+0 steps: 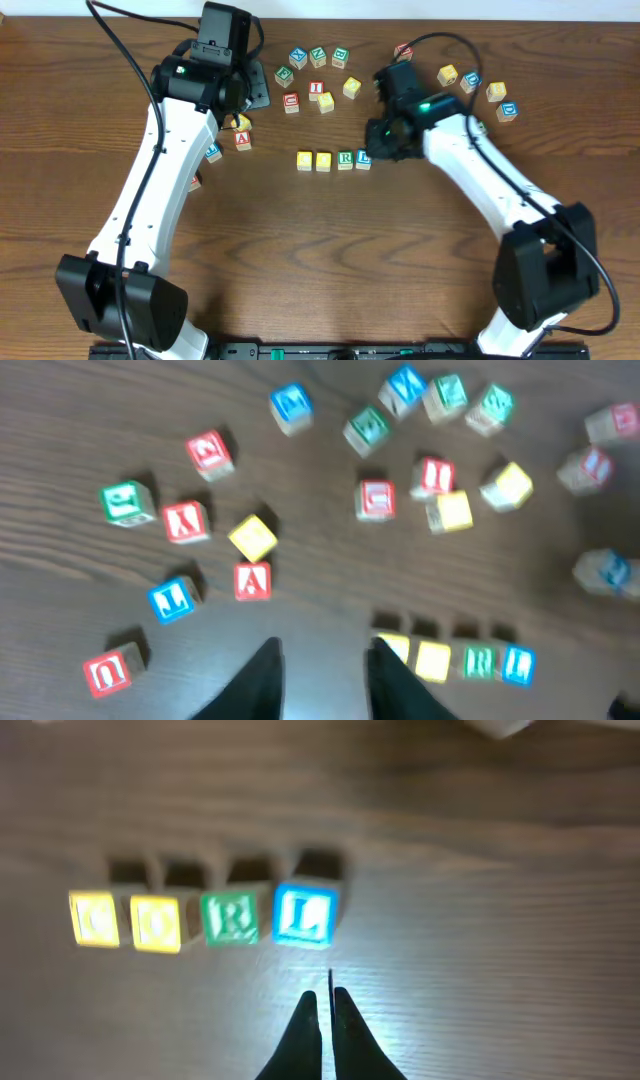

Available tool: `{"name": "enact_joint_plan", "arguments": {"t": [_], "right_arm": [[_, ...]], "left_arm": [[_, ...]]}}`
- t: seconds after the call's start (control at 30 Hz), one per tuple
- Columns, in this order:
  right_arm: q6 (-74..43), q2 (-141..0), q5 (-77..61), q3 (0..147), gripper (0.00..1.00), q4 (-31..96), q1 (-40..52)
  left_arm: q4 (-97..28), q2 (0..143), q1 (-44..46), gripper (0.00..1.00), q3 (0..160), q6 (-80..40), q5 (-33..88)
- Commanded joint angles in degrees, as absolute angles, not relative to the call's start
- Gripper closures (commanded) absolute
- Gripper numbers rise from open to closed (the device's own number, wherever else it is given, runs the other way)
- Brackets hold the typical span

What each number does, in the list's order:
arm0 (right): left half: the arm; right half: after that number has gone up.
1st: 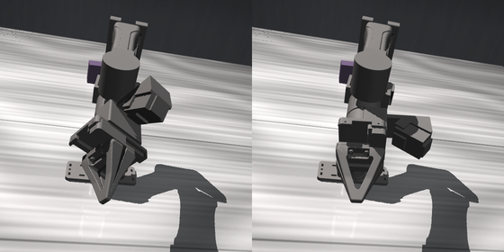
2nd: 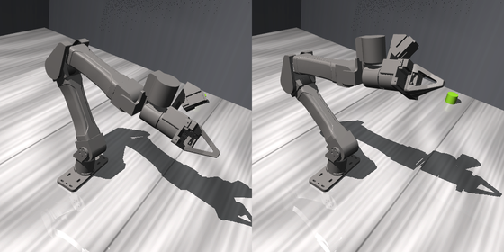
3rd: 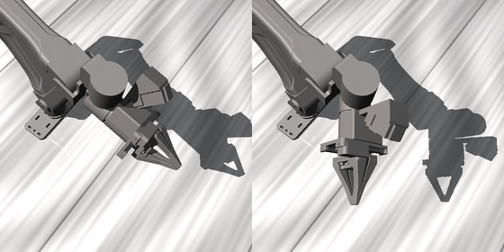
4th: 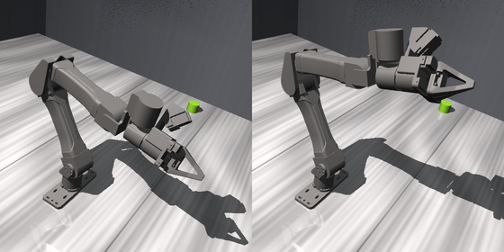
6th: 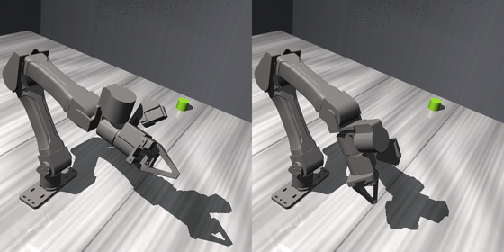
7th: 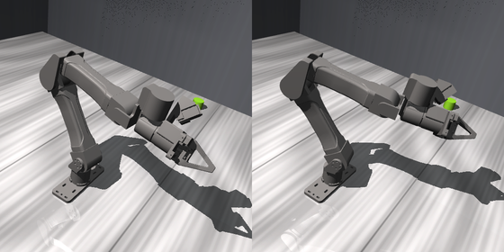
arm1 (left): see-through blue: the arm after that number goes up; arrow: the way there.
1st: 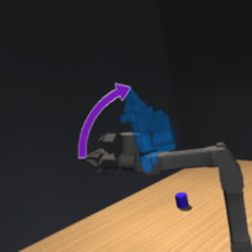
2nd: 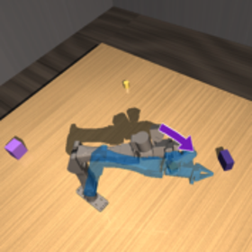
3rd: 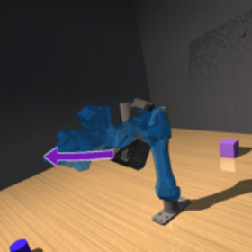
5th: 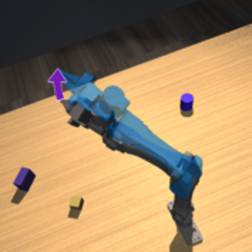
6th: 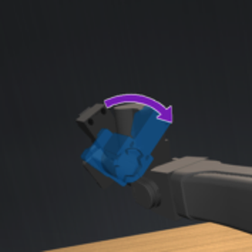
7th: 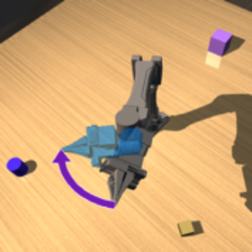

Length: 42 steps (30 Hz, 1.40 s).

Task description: Spell out CORL

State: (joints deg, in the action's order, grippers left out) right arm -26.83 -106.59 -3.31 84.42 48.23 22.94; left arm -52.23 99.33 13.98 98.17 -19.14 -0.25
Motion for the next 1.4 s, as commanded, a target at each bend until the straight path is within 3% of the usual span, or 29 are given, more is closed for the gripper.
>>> {"name": "enact_joint_plan", "arguments": {"t": [0.0,0.03,0.57,1.07,1.37], "right_arm": [[-30.28,-108.42,-3.20,84.58,0.99,48.88,21.67],[-31.00,-109.54,-3.20,84.58,0.99,48.86,21.50],[-38.30,-117.23,-3.84,84.58,0.99,46.63,20.99],[-35.86,-117.30,-4.32,84.58,0.99,45.17,21.08],[-27.05,-117.34,-11.51,84.55,0.99,44.47,18.74]], "left_arm": [[-53.69,101.60,13.67,0.87,97.73,-18.24,3.95],[-54.81,102.85,13.67,0.92,97.43,-18.24,4.01],[-56.49,116.77,13.67,0.92,97.27,-17.78,8.64],[-53.87,123.26,14.15,0.93,97.21,-15.97,14.20],[-53.28,123.31,14.37,0.92,96.86,-10.48,14.17]]}}
